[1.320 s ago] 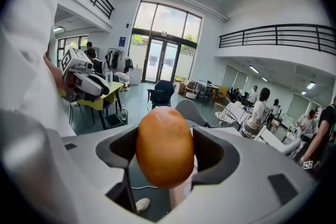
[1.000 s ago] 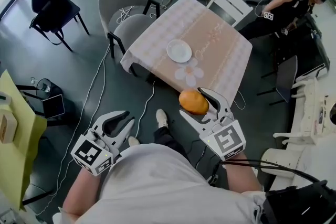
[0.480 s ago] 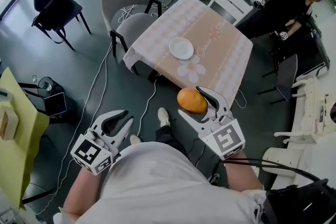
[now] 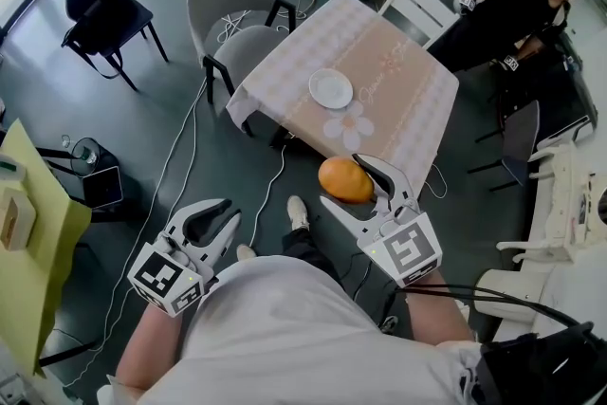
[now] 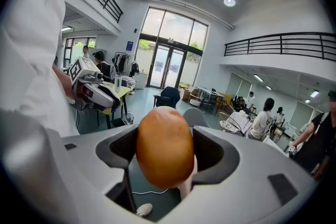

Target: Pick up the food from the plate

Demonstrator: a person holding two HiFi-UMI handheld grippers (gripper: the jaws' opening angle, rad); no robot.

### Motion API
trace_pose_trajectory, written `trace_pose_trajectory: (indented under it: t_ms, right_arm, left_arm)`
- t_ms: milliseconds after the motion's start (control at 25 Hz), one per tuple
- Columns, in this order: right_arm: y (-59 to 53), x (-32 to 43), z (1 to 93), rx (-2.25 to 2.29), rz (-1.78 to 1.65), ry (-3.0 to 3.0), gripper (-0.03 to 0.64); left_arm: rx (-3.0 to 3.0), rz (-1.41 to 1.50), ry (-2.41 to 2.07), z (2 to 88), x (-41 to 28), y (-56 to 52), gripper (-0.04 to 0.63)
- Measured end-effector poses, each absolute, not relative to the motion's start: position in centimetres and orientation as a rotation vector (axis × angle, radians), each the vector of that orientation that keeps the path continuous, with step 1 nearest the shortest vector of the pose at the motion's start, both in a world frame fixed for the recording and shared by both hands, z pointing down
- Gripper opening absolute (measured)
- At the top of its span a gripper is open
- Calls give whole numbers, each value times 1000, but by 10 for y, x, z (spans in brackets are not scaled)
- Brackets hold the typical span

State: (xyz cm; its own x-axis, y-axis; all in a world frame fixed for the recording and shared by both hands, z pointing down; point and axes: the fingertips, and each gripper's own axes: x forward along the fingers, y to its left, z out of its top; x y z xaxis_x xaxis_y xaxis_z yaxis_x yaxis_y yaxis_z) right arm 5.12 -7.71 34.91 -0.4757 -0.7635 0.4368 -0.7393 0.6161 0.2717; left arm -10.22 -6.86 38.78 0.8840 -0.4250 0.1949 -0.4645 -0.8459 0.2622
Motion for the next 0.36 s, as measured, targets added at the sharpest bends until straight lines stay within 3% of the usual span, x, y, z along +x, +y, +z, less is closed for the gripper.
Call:
trace_pose_trajectory:
  t_ms: [360]
  right_arm:
    - [-78, 54, 349, 1164, -78, -2312, 330]
  left_arm:
    - [2745, 191, -664, 390, -98, -67, 77]
